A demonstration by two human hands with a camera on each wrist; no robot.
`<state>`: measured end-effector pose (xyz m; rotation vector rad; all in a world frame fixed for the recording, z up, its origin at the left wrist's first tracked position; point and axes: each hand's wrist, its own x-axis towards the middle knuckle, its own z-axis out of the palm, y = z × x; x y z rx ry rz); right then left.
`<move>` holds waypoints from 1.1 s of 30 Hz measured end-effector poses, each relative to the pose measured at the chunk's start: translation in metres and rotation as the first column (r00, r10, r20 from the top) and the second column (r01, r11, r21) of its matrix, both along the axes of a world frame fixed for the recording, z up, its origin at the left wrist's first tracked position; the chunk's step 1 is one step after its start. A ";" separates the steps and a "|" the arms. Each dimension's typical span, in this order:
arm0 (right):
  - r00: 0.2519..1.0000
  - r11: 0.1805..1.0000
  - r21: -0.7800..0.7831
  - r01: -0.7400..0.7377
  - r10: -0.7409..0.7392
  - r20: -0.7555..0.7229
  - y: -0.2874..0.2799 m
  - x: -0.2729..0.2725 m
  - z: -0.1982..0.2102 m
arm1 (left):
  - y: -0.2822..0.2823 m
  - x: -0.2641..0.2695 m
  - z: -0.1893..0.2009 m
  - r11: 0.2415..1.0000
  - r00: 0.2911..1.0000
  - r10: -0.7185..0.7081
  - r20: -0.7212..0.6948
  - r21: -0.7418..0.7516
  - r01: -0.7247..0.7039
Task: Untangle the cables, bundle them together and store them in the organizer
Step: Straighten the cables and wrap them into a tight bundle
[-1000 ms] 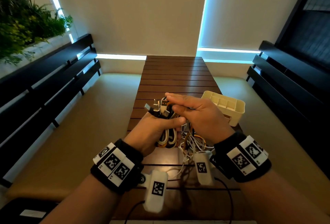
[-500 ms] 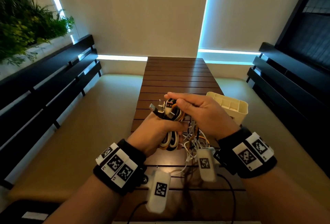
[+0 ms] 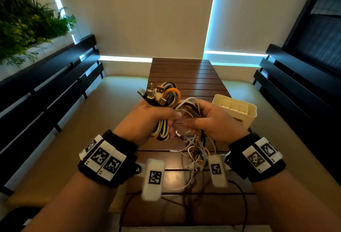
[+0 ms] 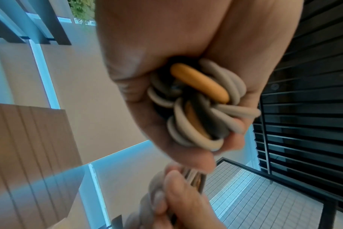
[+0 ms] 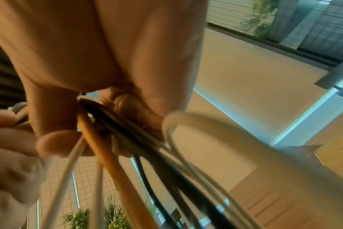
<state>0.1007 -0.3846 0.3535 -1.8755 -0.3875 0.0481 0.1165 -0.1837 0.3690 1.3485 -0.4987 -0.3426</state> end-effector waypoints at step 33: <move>0.977 0.944 -0.257 0.205 -0.214 -0.010 -0.045 0.055 -0.062 | 0.002 0.031 0.019 0.967 0.980 0.200 0.000 -0.159 -0.197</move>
